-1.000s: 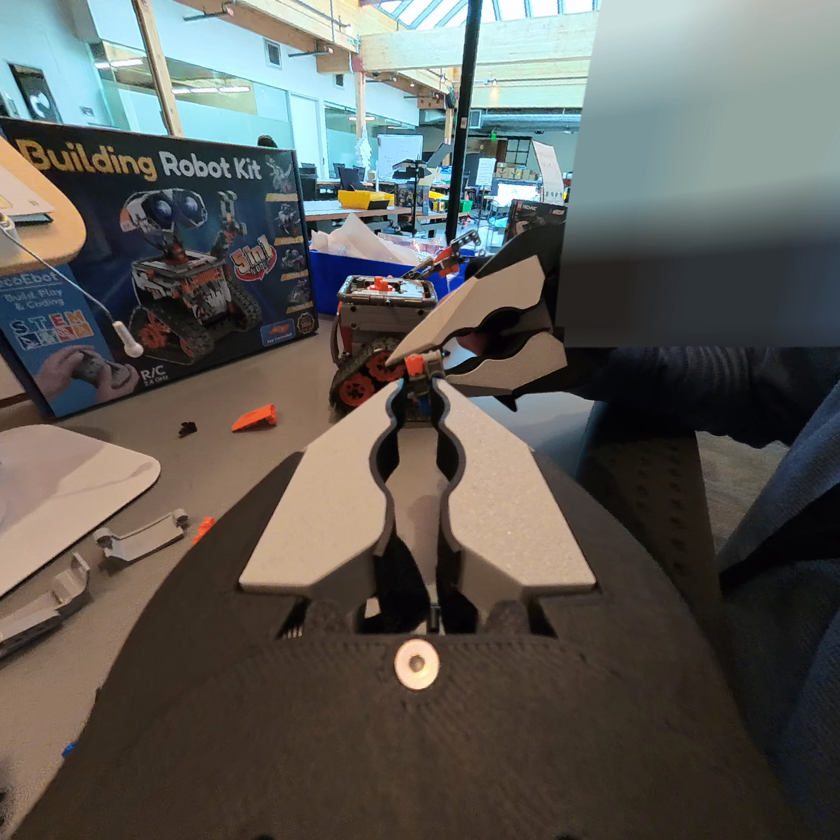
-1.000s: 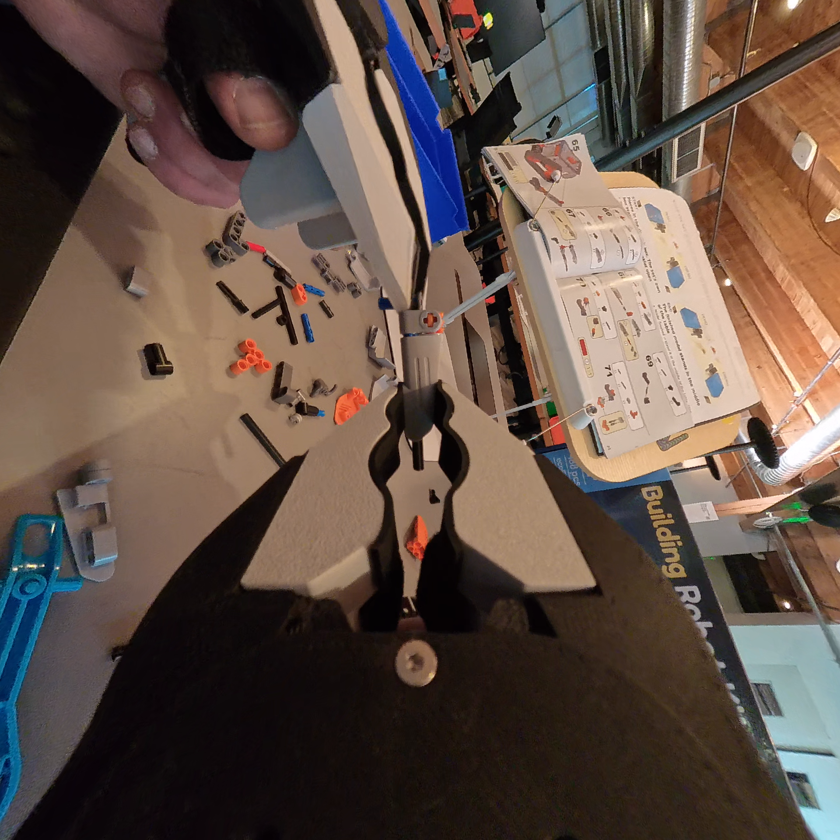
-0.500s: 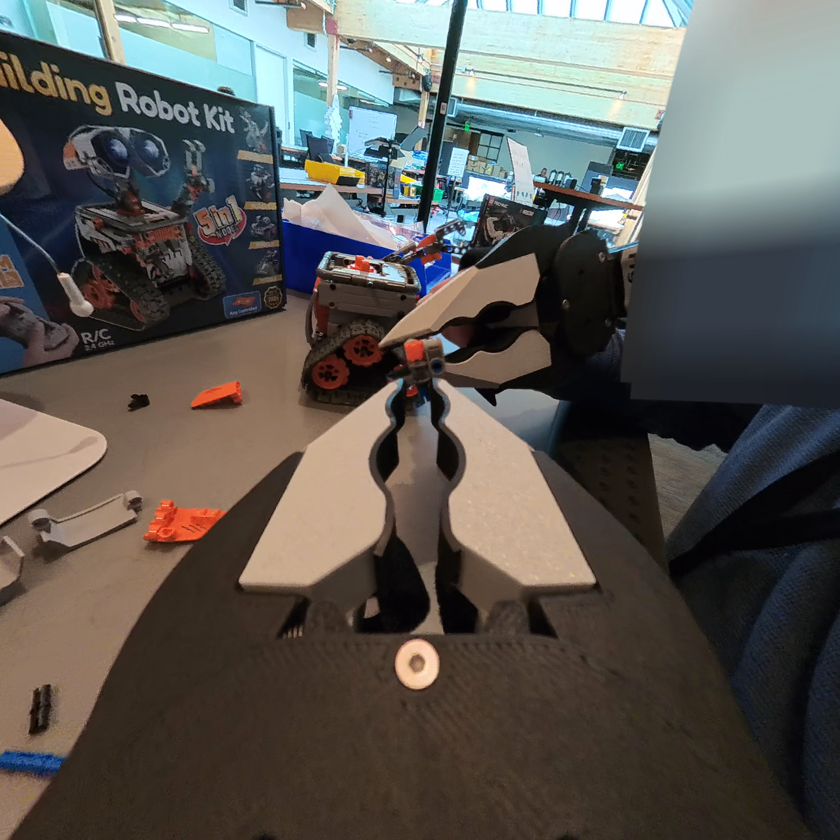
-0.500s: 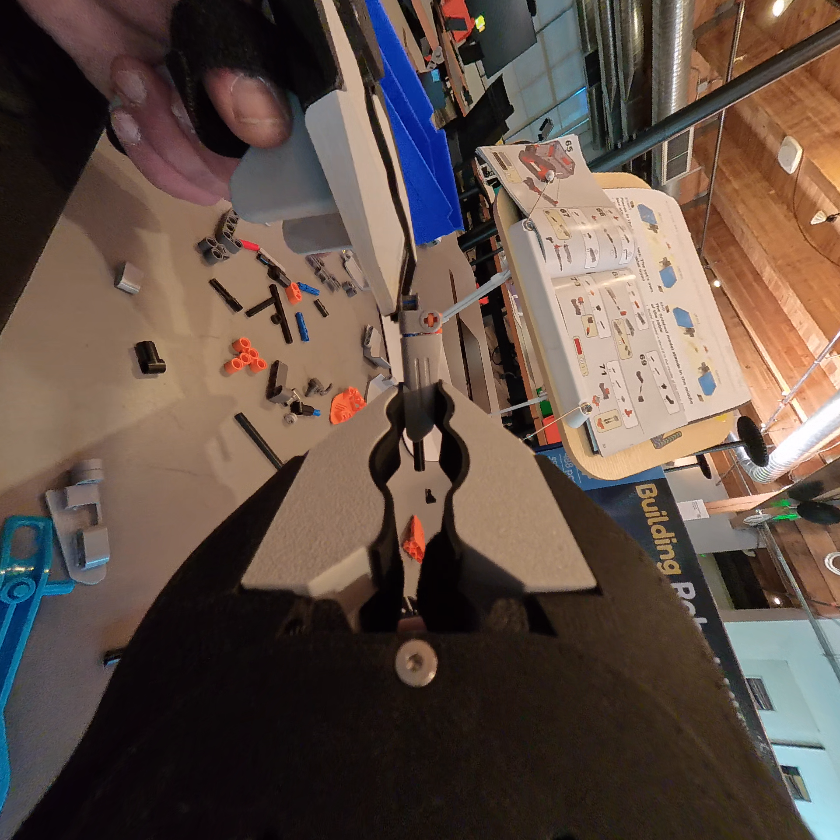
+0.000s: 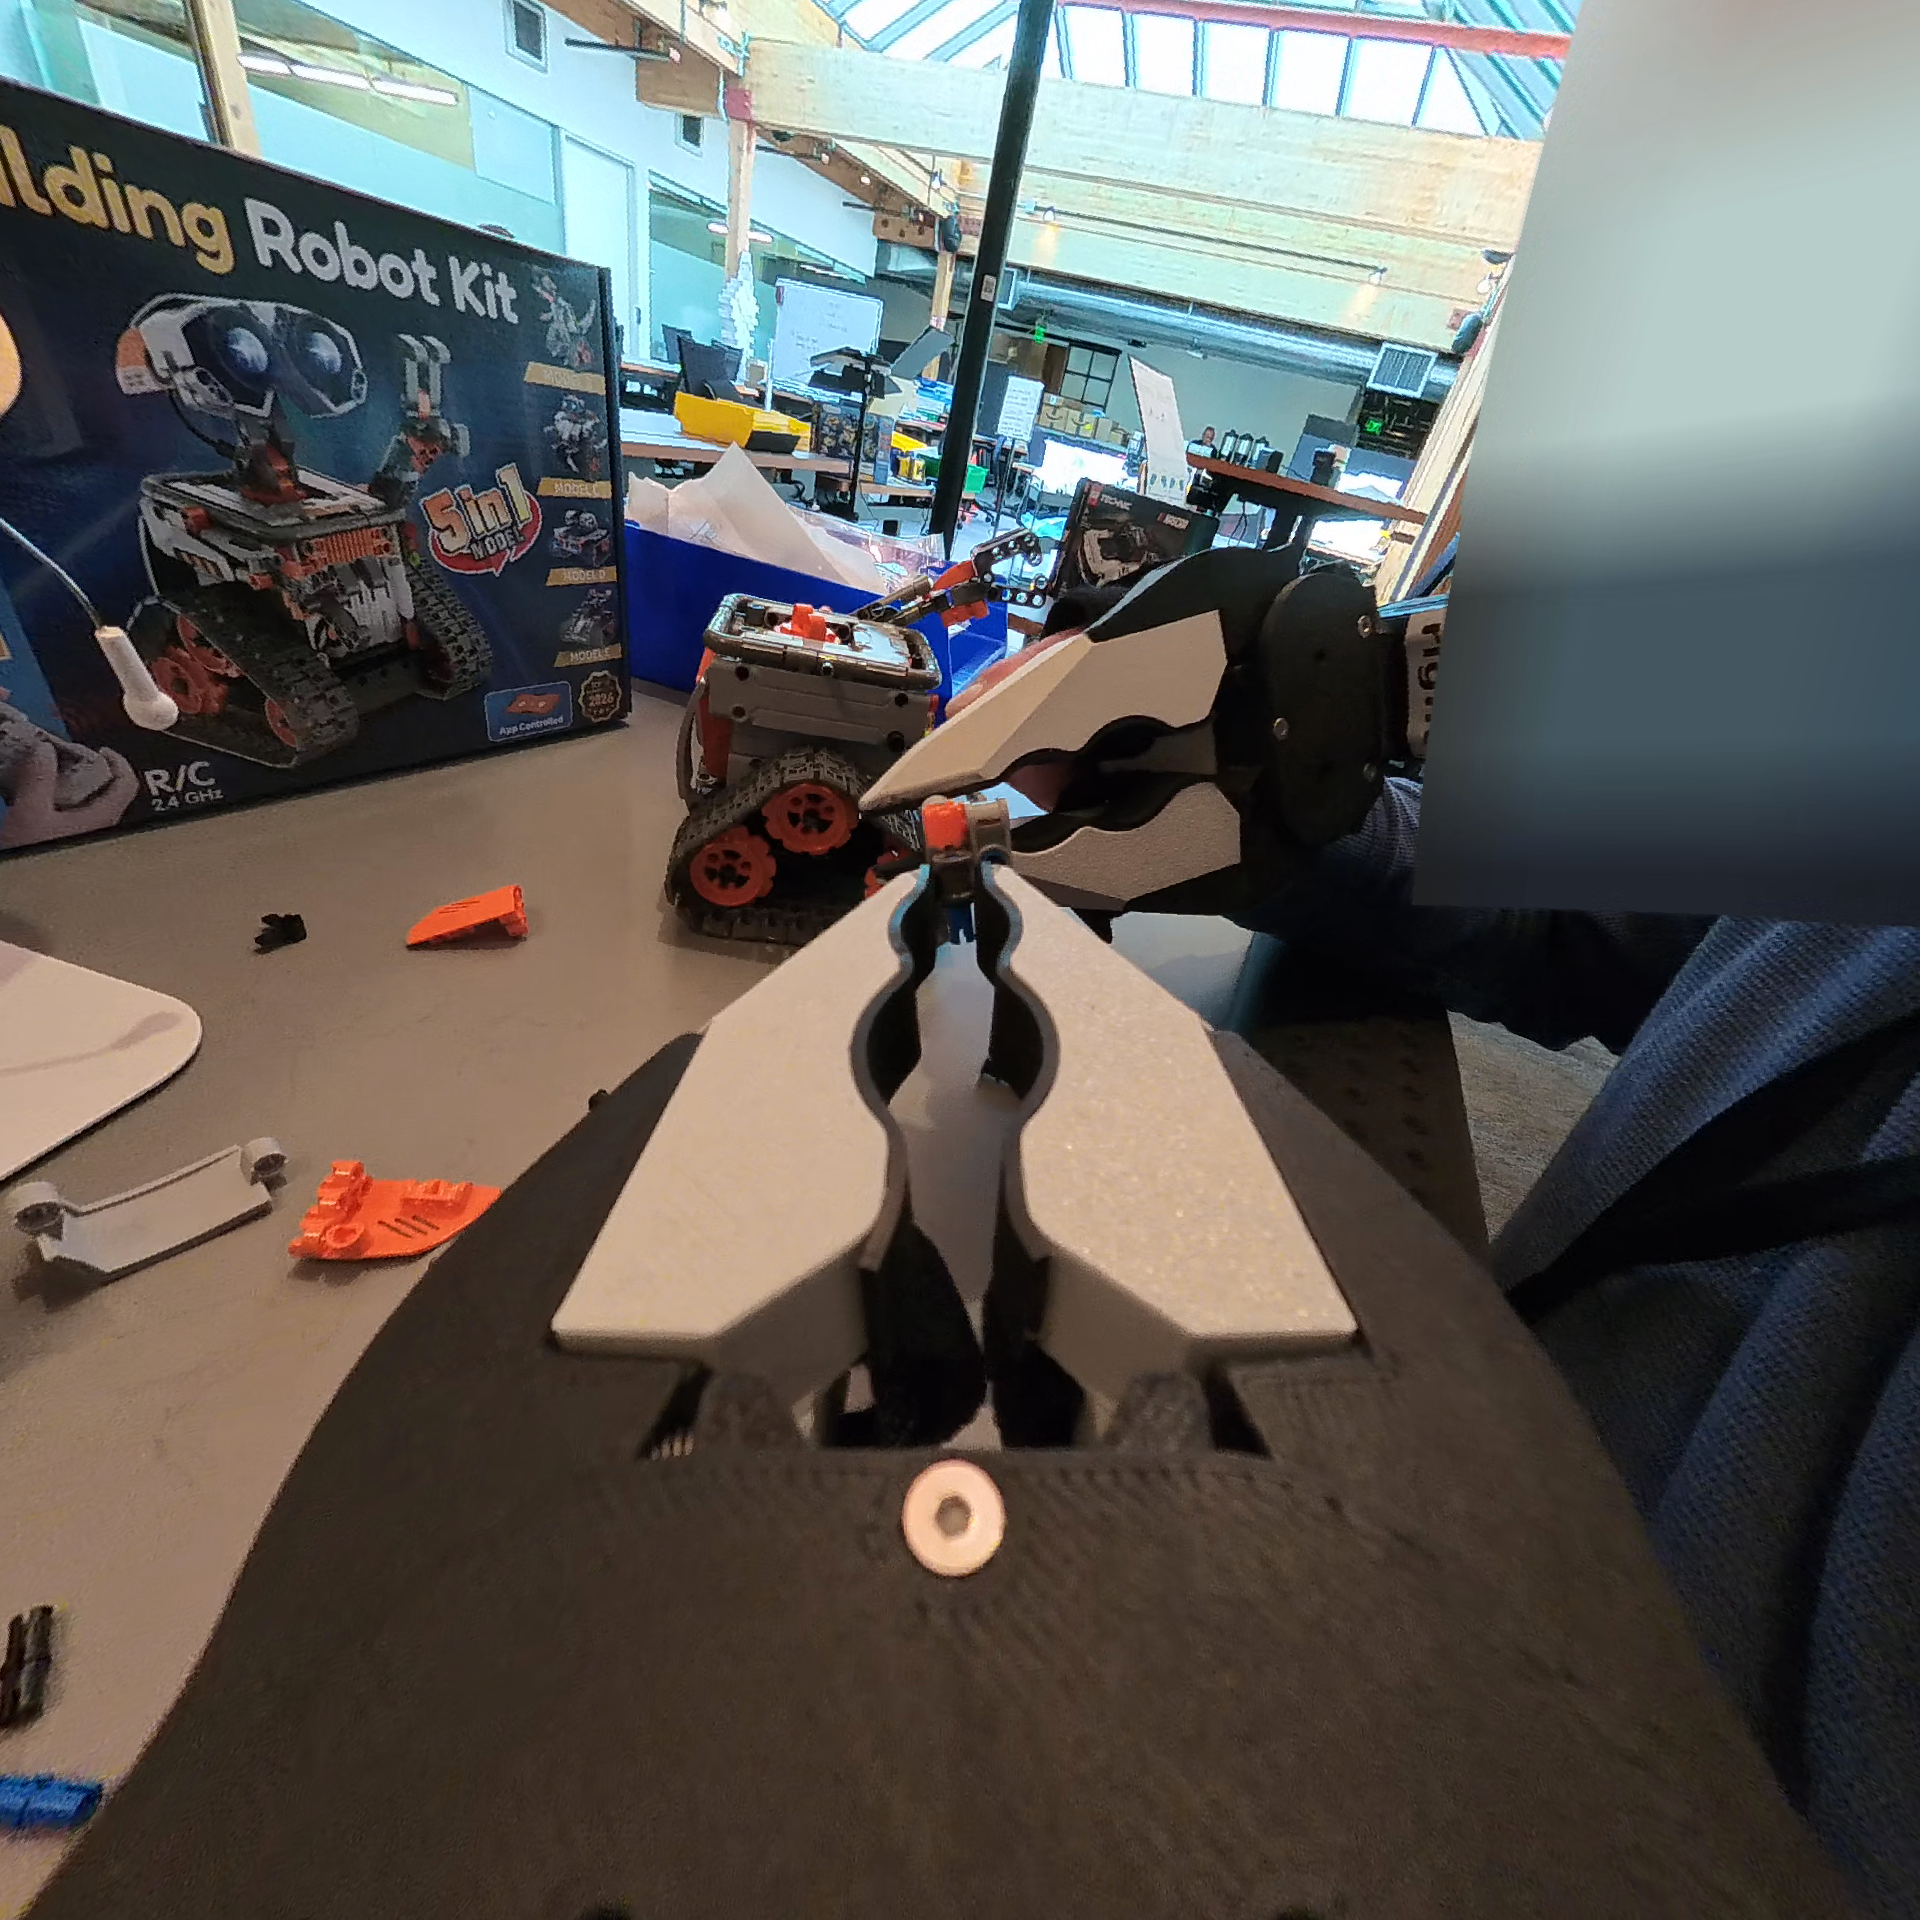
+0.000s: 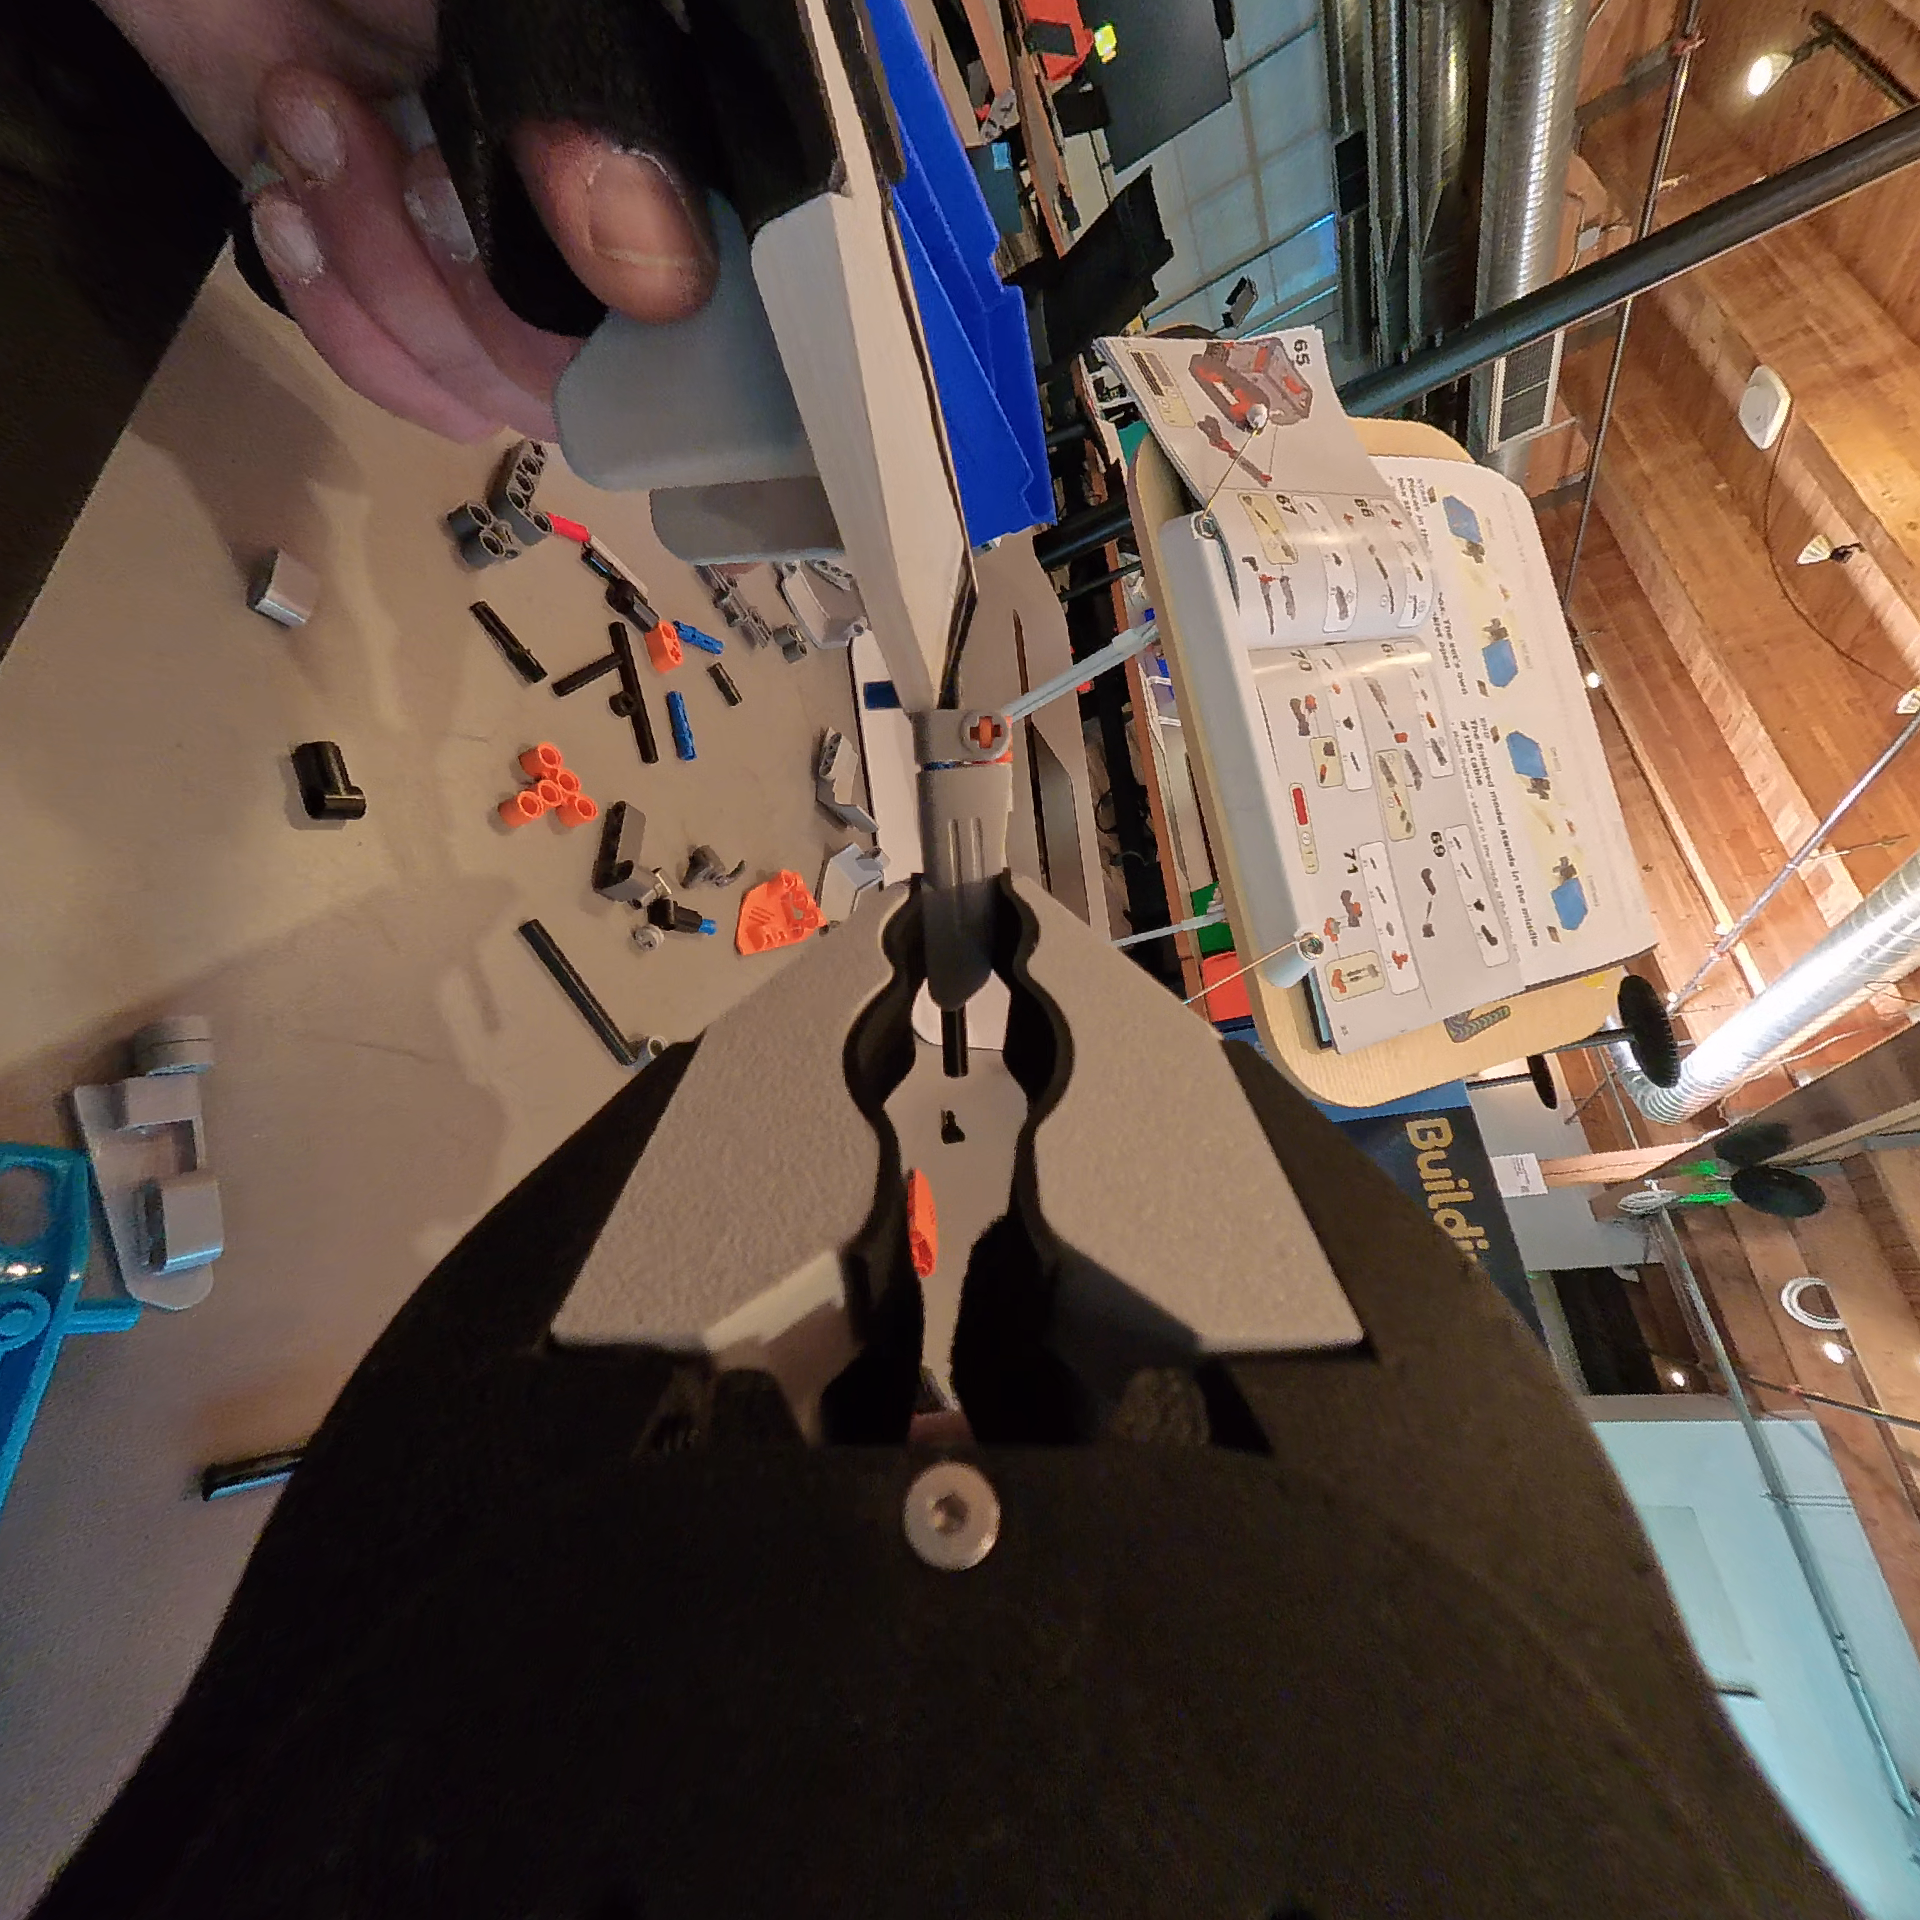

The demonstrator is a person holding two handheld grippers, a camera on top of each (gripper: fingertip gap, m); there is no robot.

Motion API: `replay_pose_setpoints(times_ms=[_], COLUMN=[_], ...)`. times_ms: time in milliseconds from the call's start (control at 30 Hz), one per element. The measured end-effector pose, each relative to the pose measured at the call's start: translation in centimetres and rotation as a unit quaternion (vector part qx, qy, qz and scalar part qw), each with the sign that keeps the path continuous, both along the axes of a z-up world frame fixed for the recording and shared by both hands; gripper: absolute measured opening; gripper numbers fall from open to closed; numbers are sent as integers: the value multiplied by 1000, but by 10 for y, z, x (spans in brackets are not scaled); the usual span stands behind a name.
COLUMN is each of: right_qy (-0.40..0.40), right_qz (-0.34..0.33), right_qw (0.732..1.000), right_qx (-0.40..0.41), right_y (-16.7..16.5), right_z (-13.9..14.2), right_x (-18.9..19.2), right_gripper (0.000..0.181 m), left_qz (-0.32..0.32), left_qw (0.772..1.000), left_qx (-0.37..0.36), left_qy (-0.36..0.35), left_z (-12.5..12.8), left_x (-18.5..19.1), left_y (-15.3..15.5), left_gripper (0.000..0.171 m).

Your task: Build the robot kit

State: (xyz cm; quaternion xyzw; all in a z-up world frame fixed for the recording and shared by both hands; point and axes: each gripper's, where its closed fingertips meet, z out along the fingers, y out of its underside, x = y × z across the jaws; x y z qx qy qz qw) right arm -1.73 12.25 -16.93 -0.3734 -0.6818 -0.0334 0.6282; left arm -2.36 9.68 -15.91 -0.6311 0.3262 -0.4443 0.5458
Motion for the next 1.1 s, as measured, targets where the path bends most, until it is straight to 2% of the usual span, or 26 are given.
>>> replay_pose_setpoints(times_ms=[367, 433, 500, 567, 633, 700, 767, 833, 967, 1100], right_qy=[33, 32, 35, 68, 59, 58, 39, 25, -14, -64], right_qz=[13, -2, -41, -16, 10, 21, 40, 65, 91, 108], right_qw=[998, 998, 996, 993, 988, 970, 946, 921, 879, 846], right_qx=[-48, -51, -66, -99, -139, -237, -321, -382, -468, -518], right_y=[-4, 2, 22, 14, 6, 15, 12, 2, -12, -21], right_z=[4, 3, -2, 9, 7, -7, -20, -24, -32, -37], right_x=[-2, 2, 20, 15, 3, 9, 13, 13, 12, 15], right_gripper=[9, 9, 9, 9, 9, 9, 9, 9, 9, 9], left_qz=[33, 35, 62, 83, 62, 56, 49, 52, 14, -12], left_qw=[998, 998, 995, 995, 996, 994, 993, 982, 978, 974], left_qx=[52, 48, 51, 54, 60, 75, 96, 139, 155, 155], left_qy=[7, -3, -56, -27, -12, 57, 51, 112, 137, 163], left_z=[10, 12, 32, 22, 18, 4, 13, 8, 4, -9], left_x=[-2, -3, -25, -33, -19, -15, -15, -10, -1, 3], left_y=[-4, -4, 2, 8, 2, 6, 4, 3, -1, -4], left_gripper=[2, 2, 2, 3, 2, 4, 4, 4, 4, 4])
